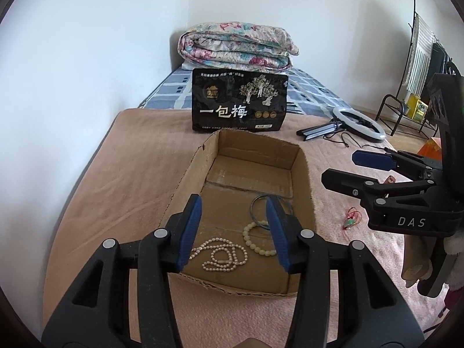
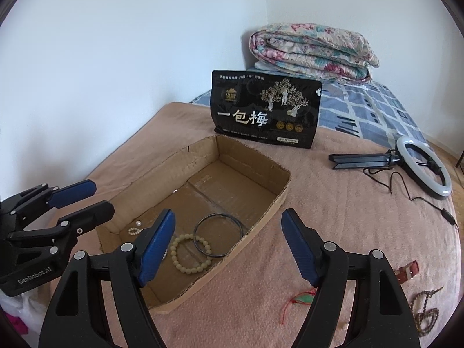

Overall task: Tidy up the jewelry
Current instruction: 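Move both open tools back toward the red string charm and remaining pearl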

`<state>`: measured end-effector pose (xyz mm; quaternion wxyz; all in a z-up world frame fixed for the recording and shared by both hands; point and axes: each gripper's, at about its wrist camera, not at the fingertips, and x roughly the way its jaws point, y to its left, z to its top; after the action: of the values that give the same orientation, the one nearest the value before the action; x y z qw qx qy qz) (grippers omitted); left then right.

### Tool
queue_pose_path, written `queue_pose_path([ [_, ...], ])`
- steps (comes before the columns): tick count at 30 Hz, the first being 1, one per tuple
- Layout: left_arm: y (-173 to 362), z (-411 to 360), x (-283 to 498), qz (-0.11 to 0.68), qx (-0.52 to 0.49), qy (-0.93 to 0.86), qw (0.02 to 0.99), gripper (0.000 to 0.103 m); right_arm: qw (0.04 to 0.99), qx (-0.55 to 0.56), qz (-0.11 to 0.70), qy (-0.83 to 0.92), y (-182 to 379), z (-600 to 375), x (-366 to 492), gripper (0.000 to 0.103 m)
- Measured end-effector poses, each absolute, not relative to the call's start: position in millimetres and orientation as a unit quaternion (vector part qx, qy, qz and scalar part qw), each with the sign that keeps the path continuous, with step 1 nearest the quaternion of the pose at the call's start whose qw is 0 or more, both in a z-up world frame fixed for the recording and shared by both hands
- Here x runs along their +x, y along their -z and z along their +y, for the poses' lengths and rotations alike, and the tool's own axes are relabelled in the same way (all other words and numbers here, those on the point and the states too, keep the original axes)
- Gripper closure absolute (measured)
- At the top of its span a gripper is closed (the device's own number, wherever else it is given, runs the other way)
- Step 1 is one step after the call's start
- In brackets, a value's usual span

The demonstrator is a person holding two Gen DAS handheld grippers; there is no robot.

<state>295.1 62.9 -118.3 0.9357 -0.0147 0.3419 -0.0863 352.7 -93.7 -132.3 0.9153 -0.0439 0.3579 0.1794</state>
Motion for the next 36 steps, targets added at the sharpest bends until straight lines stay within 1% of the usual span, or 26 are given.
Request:
queue_pose_path([
  [13, 96, 33, 273, 0.328, -0.015, 0.115, 0.938, 0.056, 0.928, -0.031, 0.338, -0.152, 105, -142, 320, 0.027],
  [16, 93, 21, 269, 0.329, -0.014, 0.129, 0.935, 0.056, 0.933, -0.03, 0.331, -0.14, 99, -159, 311, 0.023],
  [19, 92, 7, 266, 0.331, -0.007, 0.142, 0.933, 0.056, 0.936, -0.024, 0.326, -0.13, 95, -177, 303, 0.023],
  [29, 101, -39, 263, 0.344, 0.003, 0.176, 0.922, 0.056, 0.941, -0.001, 0.327, -0.081, 94, -255, 277, 0.023],
  [36, 118, -76, 271, 0.362, 0.012, 0.2, 0.91, 0.056, 0.943, 0.011, 0.331, -0.046, 99, -305, 259, 0.023],
])
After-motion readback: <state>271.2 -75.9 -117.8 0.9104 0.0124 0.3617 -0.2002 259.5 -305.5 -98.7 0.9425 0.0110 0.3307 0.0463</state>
